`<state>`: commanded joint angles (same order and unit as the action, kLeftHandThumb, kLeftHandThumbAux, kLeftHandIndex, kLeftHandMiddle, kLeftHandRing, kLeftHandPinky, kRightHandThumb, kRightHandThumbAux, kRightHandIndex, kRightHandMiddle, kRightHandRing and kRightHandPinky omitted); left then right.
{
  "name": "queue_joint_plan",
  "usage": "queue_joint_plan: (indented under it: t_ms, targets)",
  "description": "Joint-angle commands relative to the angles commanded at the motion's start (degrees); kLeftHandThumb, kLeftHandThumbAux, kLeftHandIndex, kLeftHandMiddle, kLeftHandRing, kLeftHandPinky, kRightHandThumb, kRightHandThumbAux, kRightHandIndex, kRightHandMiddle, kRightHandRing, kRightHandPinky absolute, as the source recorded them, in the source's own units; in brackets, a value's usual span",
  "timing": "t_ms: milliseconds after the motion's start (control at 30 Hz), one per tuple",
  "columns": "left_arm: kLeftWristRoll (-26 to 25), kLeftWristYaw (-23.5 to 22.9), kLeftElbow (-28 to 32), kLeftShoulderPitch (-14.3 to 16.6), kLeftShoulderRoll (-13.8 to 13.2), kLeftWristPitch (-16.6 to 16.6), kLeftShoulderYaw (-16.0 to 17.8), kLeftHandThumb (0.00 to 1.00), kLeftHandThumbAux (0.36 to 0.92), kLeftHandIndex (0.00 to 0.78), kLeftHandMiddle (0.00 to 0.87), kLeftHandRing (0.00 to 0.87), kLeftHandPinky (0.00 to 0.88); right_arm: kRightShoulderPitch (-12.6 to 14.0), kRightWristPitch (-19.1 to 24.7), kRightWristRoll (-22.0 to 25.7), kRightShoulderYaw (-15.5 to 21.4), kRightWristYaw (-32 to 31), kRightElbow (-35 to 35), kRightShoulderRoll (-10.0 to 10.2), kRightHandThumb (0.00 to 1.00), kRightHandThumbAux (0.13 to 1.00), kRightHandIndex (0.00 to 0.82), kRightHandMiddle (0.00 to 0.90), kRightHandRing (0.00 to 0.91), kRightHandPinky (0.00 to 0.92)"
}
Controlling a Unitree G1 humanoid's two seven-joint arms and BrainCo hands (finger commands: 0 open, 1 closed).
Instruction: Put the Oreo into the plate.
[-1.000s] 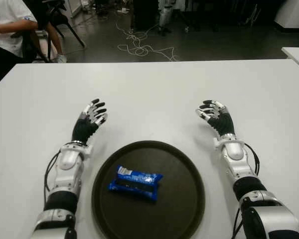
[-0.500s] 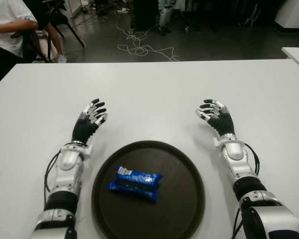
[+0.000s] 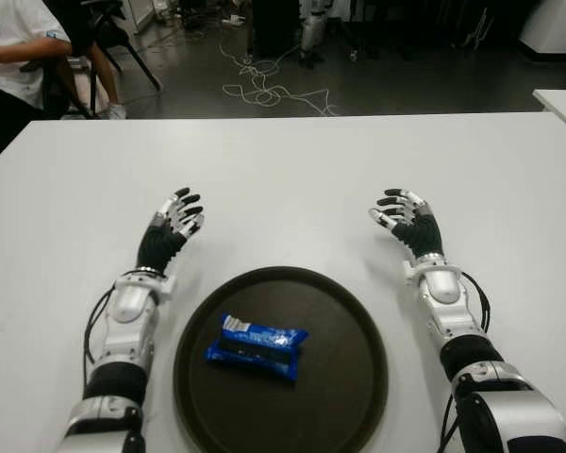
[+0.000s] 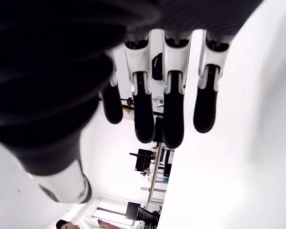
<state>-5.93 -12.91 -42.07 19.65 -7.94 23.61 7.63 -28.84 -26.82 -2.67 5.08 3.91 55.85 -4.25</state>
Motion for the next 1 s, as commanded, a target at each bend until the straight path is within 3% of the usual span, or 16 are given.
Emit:
queue_joint_plan:
  t_ms: [267, 1000]
  targets:
    - [-0.2, -0.4, 0.0, -0.1, 0.0, -0.2, 0.1, 0.145, 0.659, 0.076, 0.173, 0.159, 0.124, 0.0, -0.6, -0.2, -0.2, 0.3, 0.4, -0.1, 0.192, 0.757, 0.303, 0.388, 0.405, 0.413]
    - [1.2, 0.5, -2.3, 0.8, 0.0, 2.0, -0.1, 0.13, 0.615, 0.067, 0.171, 0.155, 0.116, -0.4, 0.2, 0.0, 0.2, 0.6, 0.6, -0.2, 0.204, 0.759, 0.313, 0.389, 0.406, 0.415]
